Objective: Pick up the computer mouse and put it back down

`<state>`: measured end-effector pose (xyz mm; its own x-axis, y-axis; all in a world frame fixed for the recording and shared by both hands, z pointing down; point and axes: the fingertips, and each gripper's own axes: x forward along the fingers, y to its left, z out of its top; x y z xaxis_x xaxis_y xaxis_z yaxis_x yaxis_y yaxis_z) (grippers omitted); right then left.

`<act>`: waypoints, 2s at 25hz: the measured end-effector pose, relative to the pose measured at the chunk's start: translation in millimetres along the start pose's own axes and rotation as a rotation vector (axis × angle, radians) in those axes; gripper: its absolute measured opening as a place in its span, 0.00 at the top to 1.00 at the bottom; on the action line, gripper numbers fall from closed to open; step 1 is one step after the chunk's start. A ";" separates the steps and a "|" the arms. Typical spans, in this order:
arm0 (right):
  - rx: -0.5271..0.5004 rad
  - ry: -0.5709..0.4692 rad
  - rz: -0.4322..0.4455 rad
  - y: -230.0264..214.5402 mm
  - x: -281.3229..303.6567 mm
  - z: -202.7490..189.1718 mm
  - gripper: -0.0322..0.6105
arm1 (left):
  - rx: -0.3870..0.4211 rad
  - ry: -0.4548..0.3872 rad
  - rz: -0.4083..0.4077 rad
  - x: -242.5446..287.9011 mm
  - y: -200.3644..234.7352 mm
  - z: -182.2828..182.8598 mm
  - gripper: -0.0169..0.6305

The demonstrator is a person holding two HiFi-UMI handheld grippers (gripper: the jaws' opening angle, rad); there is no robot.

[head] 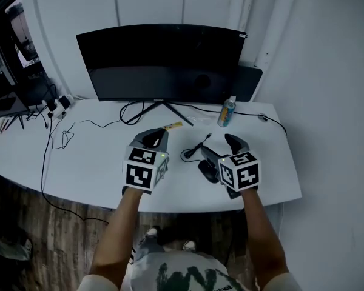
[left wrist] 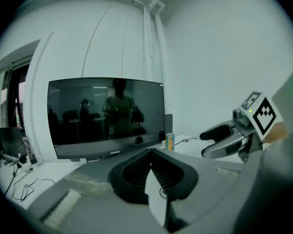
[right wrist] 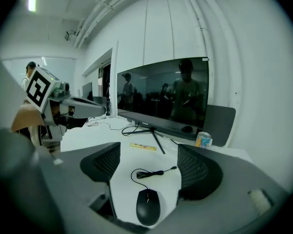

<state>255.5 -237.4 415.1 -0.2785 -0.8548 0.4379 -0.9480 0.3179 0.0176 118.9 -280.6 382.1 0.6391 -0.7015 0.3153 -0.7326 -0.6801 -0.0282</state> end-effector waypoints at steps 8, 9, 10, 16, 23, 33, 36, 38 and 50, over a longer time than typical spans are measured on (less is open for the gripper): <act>0.020 0.100 0.038 -0.4 16.6 -50.9 0.40 | -0.016 0.019 0.004 4.5 -15.7 -23.5 0.95; 0.024 0.112 0.042 -0.9 19.1 -57.9 0.40 | -0.015 0.025 0.003 5.9 -17.8 -27.4 0.95; 0.029 0.124 0.046 -1.4 21.5 -64.9 0.40 | -0.016 0.031 0.002 7.5 -19.7 -31.7 0.95; 0.029 0.194 0.066 -4.6 37.5 -99.5 0.39 | -0.033 0.067 0.010 15.4 -24.4 -57.2 0.96; 0.027 0.277 0.082 -7.2 54.9 -139.6 0.37 | -0.052 0.090 0.024 21.6 -25.5 -75.6 0.97; 0.038 0.354 0.113 -10.1 70.4 -176.9 0.36 | -0.060 0.115 0.039 28.8 -31.3 -90.3 0.97; 0.040 0.372 0.128 -8.8 75.3 -186.2 0.36 | -0.062 0.118 0.047 31.0 -29.4 -94.0 0.97; 0.042 0.386 0.139 -7.3 78.4 -193.5 0.36 | -0.066 0.120 0.051 31.8 -28.3 -96.4 0.97; 0.014 0.464 0.101 -5.8 85.4 -207.8 0.36 | -0.067 0.122 0.068 32.9 -23.3 -98.1 0.97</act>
<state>269.2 -227.0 639.2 -0.2747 -0.5454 0.7919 -0.9224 0.3822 -0.0567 134.1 -267.0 486.2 0.5570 -0.7116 0.4283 -0.7899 -0.6132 0.0086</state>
